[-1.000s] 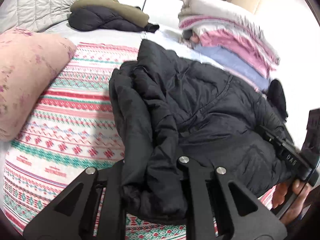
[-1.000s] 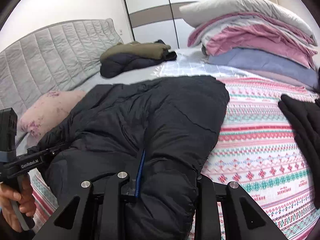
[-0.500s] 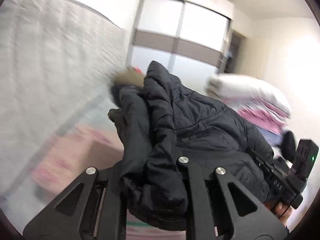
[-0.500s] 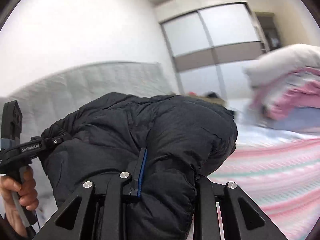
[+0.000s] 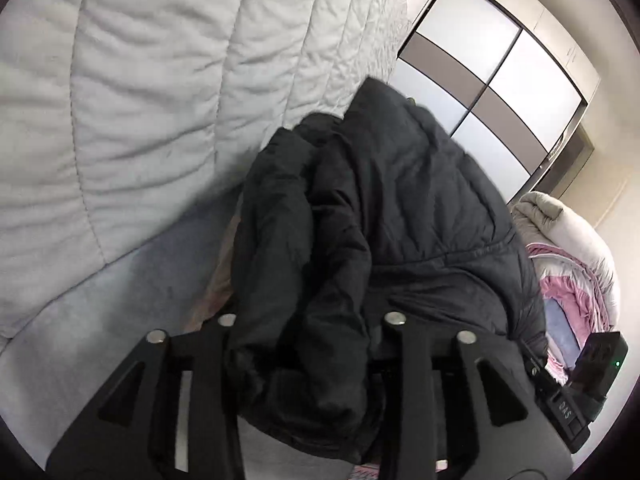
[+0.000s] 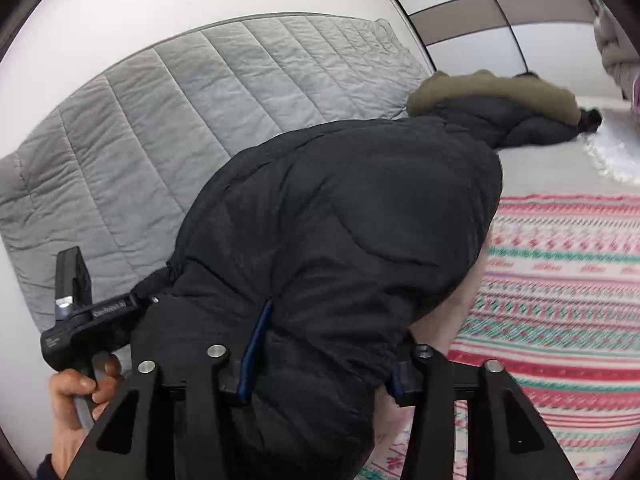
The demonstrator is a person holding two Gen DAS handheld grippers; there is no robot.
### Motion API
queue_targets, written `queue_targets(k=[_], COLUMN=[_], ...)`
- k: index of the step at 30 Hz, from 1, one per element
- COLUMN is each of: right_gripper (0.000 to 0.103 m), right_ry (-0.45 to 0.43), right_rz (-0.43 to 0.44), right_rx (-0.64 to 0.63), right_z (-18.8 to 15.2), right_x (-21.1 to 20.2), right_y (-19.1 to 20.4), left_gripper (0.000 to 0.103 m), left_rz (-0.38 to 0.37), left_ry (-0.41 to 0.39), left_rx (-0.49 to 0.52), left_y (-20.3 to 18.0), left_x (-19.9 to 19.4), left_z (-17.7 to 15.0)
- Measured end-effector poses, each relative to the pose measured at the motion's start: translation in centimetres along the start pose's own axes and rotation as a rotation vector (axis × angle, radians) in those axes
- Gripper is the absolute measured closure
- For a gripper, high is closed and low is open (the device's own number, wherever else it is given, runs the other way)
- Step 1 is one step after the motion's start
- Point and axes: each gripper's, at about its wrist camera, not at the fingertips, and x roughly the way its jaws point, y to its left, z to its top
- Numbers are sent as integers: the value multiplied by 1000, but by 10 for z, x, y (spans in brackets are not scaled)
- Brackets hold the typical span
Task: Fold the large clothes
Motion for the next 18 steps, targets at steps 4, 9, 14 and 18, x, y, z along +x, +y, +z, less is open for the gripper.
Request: queue_targets(k=[4, 9, 14, 18], right_gripper=[24, 18, 18, 18], right_ry=[31, -12, 9, -12], right_rz=[-49, -21, 54, 33], right_rx=[0, 32, 27, -27], right_z=[2, -10, -25, -30], right_x=[-26, -92, -138, -164], right_y=[-10, -25, -13, 4], left_gripper=[55, 41, 41, 41], left_rz=[30, 129, 166, 174], left_ry=[-42, -126, -184, -204], left_rx=[50, 36, -63, -57], left_y=[-19, -22, -6, -23], left_x=[-23, -64, -116, -156], left_z=[9, -3, -30, -65])
